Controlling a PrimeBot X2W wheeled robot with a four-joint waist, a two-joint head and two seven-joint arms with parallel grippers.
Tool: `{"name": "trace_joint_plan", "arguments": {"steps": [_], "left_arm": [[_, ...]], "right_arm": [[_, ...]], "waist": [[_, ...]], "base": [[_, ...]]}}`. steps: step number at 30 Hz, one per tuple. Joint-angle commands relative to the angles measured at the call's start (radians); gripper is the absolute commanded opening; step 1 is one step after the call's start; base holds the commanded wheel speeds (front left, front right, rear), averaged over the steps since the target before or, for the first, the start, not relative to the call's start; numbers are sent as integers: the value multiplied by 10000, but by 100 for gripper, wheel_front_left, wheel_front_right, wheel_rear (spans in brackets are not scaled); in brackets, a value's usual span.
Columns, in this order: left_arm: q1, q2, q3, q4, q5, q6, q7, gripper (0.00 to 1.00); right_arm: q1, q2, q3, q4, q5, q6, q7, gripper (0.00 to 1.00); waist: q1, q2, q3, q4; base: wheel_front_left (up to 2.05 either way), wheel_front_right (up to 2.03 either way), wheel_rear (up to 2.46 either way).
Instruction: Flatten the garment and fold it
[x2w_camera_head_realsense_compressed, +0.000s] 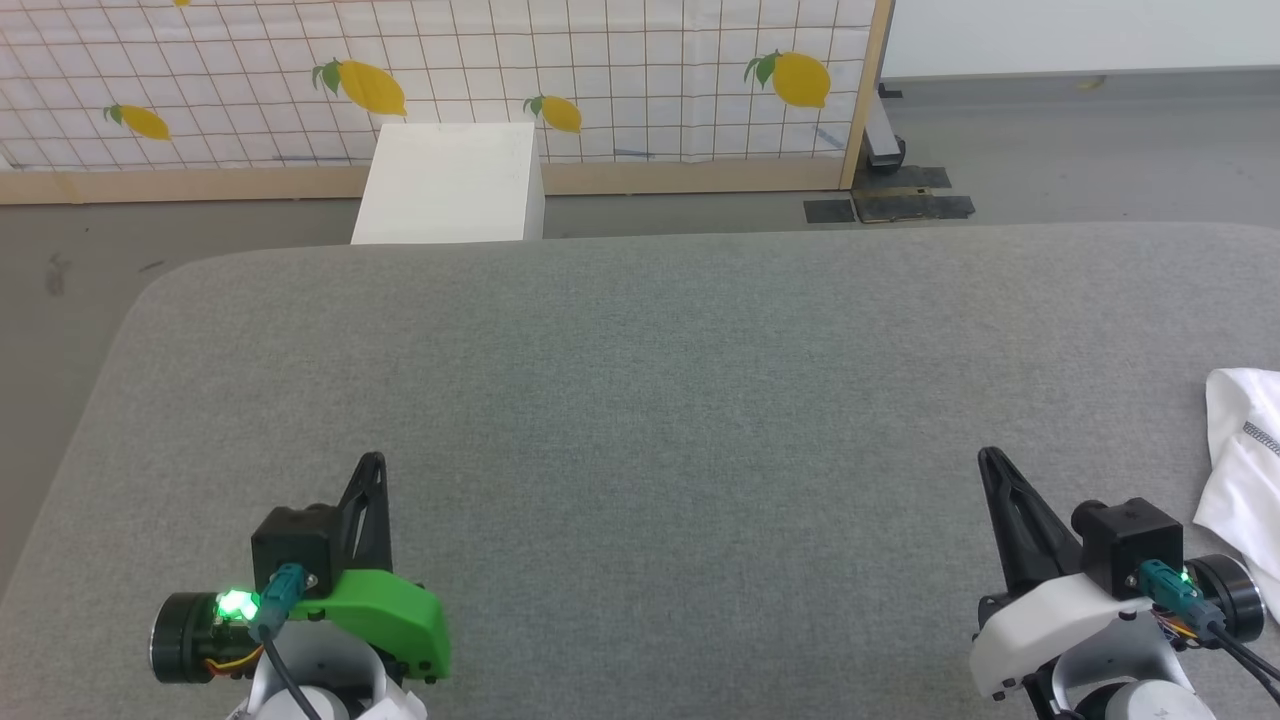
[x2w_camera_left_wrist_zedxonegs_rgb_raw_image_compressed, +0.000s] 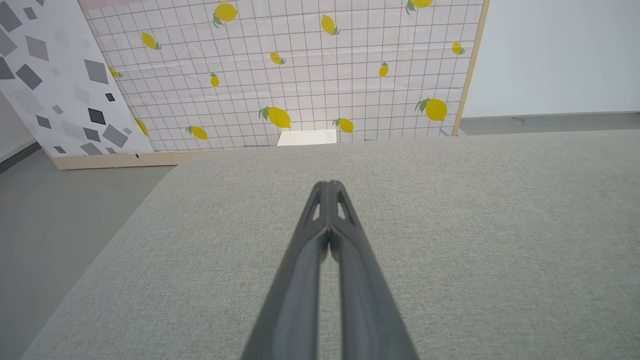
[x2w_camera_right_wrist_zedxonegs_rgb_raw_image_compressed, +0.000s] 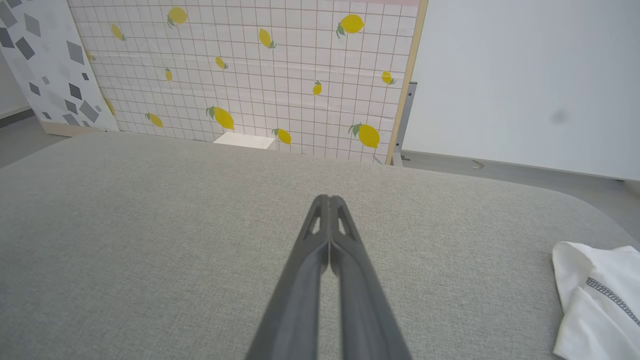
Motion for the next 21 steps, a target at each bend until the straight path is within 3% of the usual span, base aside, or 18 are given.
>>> {"name": "trace_joint_plan", "arguments": {"steps": [1,21], "left_arm": [[110,-32,35,-37,129,66,14,0],[110,-32,35,-37,129,66,14,0]], "right_arm": [[-186,32,16,-57,-78,-17,3,0],[-186,32,16,-57,-78,-17,3,0]], "waist": [[0,0,0,0],[0,0,0,0]], "base": [[0,0,0],[0,0,0]]}}
